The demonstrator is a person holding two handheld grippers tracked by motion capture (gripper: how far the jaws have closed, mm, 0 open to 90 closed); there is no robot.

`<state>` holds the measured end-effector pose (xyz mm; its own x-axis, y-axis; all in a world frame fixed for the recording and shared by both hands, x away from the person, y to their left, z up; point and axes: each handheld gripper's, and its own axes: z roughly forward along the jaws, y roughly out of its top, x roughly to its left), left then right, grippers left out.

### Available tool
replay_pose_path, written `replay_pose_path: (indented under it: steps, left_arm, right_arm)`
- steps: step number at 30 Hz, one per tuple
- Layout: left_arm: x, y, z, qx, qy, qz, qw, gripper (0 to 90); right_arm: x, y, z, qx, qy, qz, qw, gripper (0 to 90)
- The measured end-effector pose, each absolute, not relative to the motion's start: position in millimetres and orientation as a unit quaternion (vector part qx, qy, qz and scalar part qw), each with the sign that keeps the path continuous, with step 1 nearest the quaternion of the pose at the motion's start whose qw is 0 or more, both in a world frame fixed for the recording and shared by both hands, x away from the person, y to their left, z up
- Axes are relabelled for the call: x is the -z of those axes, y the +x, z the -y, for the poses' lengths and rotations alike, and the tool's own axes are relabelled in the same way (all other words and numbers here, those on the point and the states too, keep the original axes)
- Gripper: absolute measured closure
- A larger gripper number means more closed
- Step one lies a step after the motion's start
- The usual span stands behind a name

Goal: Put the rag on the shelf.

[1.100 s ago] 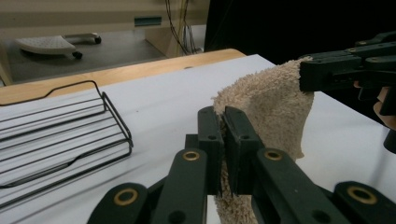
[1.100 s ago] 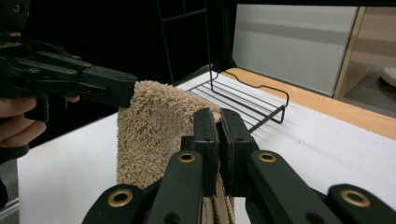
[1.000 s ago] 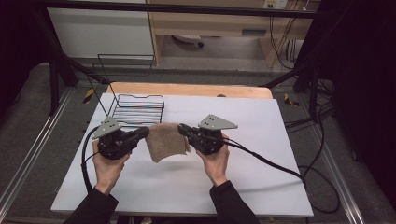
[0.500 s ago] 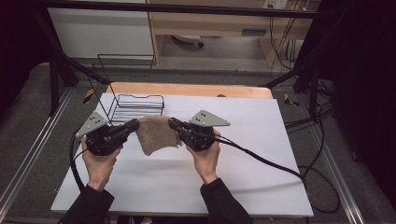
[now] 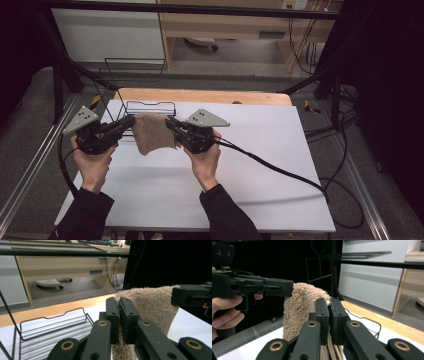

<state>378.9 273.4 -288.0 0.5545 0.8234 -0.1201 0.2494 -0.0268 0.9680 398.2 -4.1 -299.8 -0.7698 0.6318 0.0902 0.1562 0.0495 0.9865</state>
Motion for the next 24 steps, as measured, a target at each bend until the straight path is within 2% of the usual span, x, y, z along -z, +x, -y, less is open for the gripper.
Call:
replay_pose_path:
  steps: [24]
  left_arm:
    - [243.9,392.7,-305.5,-0.287,0.638,-0.387,0.601,85.1]
  right_arm:
    - [254.2,420.0,-27.7,-0.654,0.261,-0.674,0.225,86.5]
